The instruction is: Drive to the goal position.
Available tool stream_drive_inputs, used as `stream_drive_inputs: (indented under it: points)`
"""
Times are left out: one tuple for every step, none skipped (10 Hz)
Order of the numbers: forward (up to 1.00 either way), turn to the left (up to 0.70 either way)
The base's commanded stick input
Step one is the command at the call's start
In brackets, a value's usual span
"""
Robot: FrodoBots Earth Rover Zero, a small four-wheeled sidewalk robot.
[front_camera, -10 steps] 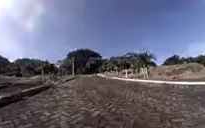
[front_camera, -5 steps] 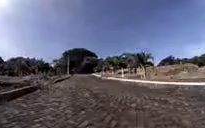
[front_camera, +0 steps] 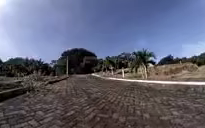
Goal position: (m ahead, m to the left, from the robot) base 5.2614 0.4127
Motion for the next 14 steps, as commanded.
stream_drive_inputs:
  points:
    - [1.0,0.0]
    - [1.0,0.0]
    - [1.0,0.0]
    - [1.0,0.0]
    - [1.0,0.0]
    - [1.0,0.0]
    - [1.0,0.0]
    - [1.0,0.0]
    - [1.0,0.0]
    - [1.0,0.0]
    - [1.0,0.0]
    - [1.0,0.0]
    - [1.0,0.0]
    - [1.0,0.25]
